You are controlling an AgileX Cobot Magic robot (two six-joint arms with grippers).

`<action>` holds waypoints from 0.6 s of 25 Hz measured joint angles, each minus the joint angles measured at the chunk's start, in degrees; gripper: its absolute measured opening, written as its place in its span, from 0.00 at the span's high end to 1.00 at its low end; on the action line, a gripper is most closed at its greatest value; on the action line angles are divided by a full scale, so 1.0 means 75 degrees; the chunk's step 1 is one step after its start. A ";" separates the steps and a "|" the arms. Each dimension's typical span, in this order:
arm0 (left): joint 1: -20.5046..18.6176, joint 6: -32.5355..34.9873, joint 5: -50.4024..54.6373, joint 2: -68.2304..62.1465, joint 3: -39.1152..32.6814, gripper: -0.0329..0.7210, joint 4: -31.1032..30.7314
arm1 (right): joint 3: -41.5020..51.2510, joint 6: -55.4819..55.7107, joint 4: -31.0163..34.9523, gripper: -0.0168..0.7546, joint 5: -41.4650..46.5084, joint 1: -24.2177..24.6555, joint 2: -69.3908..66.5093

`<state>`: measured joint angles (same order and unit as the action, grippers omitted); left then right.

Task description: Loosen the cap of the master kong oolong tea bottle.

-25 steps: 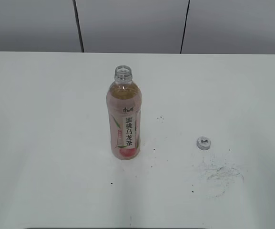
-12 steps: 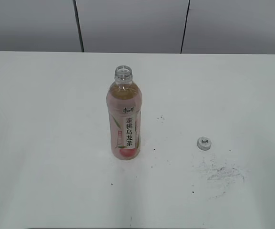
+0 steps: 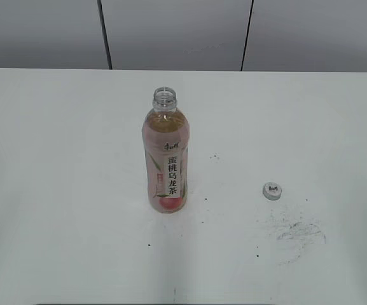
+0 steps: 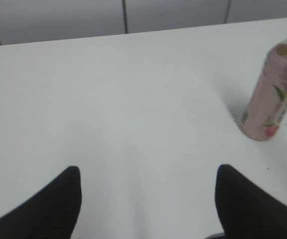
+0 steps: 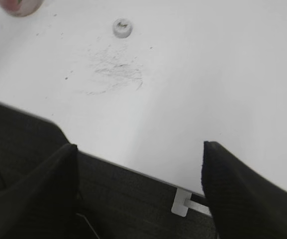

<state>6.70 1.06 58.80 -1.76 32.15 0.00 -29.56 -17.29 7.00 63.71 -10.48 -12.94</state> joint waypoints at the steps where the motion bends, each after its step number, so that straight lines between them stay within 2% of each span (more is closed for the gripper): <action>1: -0.0293 0.0000 0.0000 0.0126 0.0000 0.29 0.0000 | 0.0000 0.0000 0.0000 0.23 0.0000 0.0238 0.0235; 4: -0.0690 0.0000 -0.0005 0.0276 0.0000 0.29 0.0000 | 0.0000 0.0009 -0.0009 0.23 0.0007 0.0614 0.1068; 7: -0.0727 0.0000 -0.0005 0.0276 0.0000 0.29 0.0000 | 0.0000 0.0009 -0.0001 0.23 0.0016 0.0679 0.1726; 15: -0.0727 0.0000 -0.0007 0.0278 0.0000 0.29 0.0000 | -0.0001 0.0015 -0.0009 0.23 0.0005 0.0693 0.1771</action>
<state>1.25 1.06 58.74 0.33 32.15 0.00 -29.57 -17.18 6.94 63.75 -5.28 0.34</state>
